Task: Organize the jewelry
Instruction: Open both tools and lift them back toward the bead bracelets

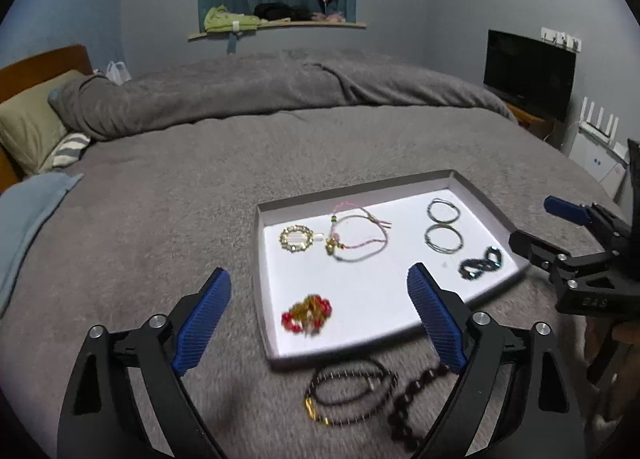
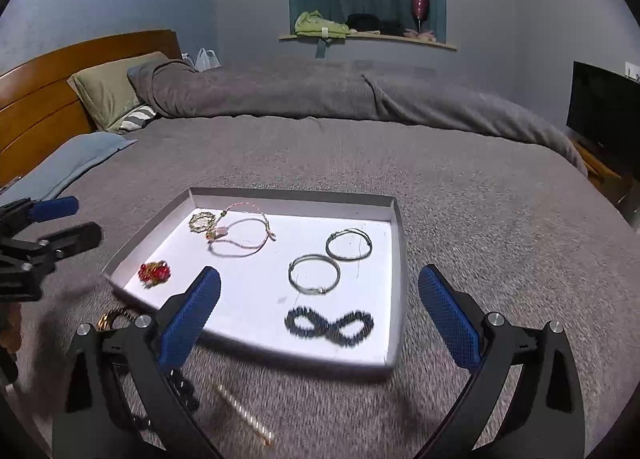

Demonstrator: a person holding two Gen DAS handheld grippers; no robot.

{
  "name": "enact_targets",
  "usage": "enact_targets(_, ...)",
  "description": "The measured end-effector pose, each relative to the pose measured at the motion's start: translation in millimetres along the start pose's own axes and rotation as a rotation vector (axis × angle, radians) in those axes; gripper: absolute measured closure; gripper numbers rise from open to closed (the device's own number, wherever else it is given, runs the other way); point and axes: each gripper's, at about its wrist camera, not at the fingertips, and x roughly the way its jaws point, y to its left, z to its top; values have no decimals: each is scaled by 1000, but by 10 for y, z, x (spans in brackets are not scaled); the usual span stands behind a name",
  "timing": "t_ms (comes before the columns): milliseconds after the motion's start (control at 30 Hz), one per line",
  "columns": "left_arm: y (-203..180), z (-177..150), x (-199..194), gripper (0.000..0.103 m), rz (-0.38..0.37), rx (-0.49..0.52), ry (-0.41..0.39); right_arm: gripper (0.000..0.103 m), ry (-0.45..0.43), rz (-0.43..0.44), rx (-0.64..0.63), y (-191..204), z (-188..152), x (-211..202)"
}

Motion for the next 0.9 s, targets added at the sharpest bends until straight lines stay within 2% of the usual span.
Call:
enact_targets(167,15,-259,-207,10,21,6,-23,5,-34,-28,-11,-11,-178,-212)
enact_targets(333,37,-515,-268,9,18,-6,-14,5,-58,2,39,-84,-339,-393)
enact_targets(533,34,-773,-206,9,18,7,3,5,-34,-75,33,-65,-436,-392)
enact_targets(667,92,-853,-141,9,9,0,23,5,-22,-34,-8,15,-559,-344)
enact_targets(767,163,-891,-64,9,14,-18,35,5,-7,31,-21,69,-599,-297)
enact_targets(900,195,-959,126,9,23,-21,109,5,-4,122,-21,162,-640,-269)
